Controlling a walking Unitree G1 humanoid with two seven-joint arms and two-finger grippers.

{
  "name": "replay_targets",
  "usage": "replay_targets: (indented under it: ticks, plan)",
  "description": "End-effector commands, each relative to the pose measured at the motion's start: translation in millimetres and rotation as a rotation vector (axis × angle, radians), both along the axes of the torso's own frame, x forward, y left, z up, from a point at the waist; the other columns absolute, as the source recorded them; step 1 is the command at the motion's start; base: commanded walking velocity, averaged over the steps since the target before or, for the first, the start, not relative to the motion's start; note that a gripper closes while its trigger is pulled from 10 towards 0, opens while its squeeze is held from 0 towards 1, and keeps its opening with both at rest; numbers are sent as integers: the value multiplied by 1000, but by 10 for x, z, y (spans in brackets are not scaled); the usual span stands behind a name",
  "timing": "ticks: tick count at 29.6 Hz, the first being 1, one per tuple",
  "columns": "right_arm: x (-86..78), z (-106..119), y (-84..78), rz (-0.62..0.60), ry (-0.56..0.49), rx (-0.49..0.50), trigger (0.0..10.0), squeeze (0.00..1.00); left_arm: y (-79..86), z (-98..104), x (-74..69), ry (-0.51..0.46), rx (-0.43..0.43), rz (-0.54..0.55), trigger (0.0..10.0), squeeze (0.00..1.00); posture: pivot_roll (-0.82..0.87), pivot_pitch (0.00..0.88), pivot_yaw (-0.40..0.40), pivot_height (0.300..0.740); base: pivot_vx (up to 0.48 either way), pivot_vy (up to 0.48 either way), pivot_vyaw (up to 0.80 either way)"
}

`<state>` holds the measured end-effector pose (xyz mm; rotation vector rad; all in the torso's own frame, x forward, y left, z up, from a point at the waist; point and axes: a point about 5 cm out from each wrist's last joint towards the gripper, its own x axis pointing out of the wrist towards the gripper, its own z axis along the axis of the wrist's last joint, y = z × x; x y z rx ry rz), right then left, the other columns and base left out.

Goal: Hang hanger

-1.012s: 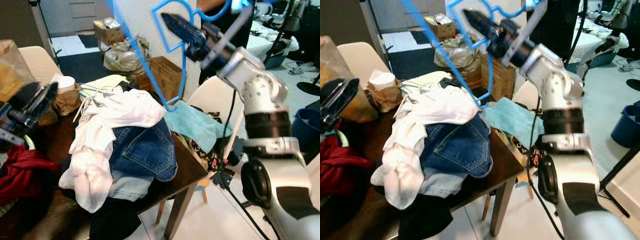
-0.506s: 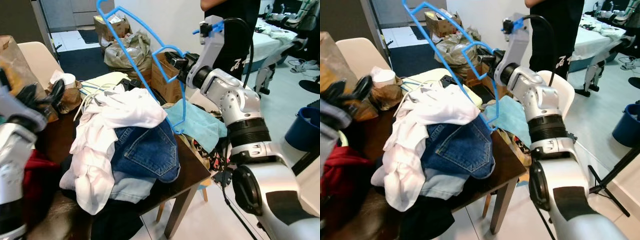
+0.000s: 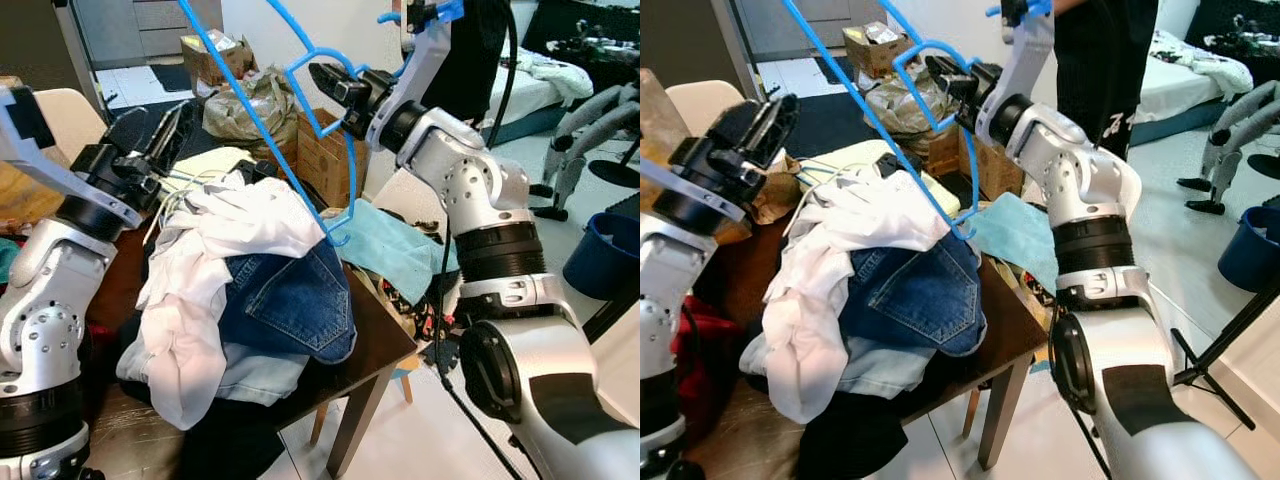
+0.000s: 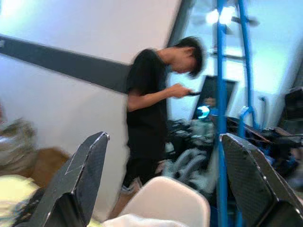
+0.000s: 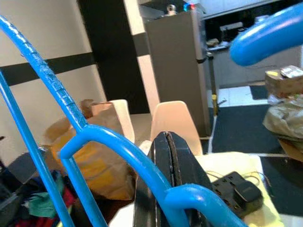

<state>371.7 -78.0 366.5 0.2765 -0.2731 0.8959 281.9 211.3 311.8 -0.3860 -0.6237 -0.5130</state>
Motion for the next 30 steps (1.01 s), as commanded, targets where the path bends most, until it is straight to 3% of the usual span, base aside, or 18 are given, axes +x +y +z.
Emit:
replay_targets:
  ticks: [1, 5, 10, 13, 15, 17, 18, 19, 22, 23, 24, 25, 26, 27, 30]
  plan:
    - [-251, 157, 179, 175, -126, -43, 3804, 0, -109, 41, -98, -62, 17, -109, 10000, 0, -25, 0, -26, 736, 0, 0, 0]
    - [-343, 135, 267, 236, -145, -88, 3686, 0, -200, 81, -185, -109, 51, -212, 10000, 0, -24, 3, -27, 736, 0, 0, 0]
    - [-362, 111, 288, 253, -146, -106, 2941, 0, -234, 96, -216, -120, 77, -244, 10000, 0, -23, 0, -27, 736, 0, 0, 0]
    - [-364, 92, 287, 255, -145, -118, 3020, 0, -244, 93, -222, -122, 86, -254, 10000, 0, -24, 0, -28, 736, 0, 0, 0]
    - [-307, 75, 195, 203, -127, -126, 2863, 0, -305, 53, -290, -124, 161, -319, 10000, 0, -29, 0, -25, 736, 0, 0, 0]
    - [-298, 79, 160, 188, -124, -126, 2863, 0, -311, 41, -306, -123, 181, -331, 10000, 0, -31, 0, -22, 736, 0, 0, 0]
    - [-245, 100, 86, 142, -110, -120, 1608, 0, -288, 37, -317, -121, 199, -327, 10000, 0, -34, 7, -23, 736, 0, 0, 0]
    - [-149, 136, -51, 54, -82, -105, 1255, 0, -249, 33, -347, -118, 227, -329, 10000, 0, -34, 7, -23, 736, 0, 0, 0]
    - [-129, 144, -83, 35, -75, -101, 1255, 0, -241, 32, -355, -117, 234, -331, 10000, 0, -34, 7, -23, 736, 0, 0, 0]
    - [-72, 165, -172, -20, -61, -92, 3882, 0, -231, 28, -393, -117, 271, -344, 10000, 0, -34, 14, -24, 736, 0, 0, 0]
    - [-72, 165, -172, -20, -61, -92, 3882, 0, -231, 28, -393, -117, 271, -344, 10000, 0, -34, 14, -24, 736, 0, 0, 0]
    - [-21, 188, -268, -72, -48, -80, 4549, 0, -228, 21, -437, -115, 313, -360, 10000, 0, -34, 14, -24, 736, 0, 0, 0]
    - [22, 223, -372, -123, -35, -64, 3843, 0, -226, 21, -474, -113, 348, -365, 10000, 0, -32, 19, -25, 736, 0, 0, 0]
    - [46, 247, -441, -154, -30, -56, 4078, 0, -230, 23, -500, -113, 370, -369, 10000, 0, -30, 20, -27, 736, 0, 0, 0]
    - [47, 266, -466, -158, -32, -60, 4235, 0, -247, 29, -505, -115, 381, -358, 10000, 0, -29, 19, -28, 736, 0, 0, 0]
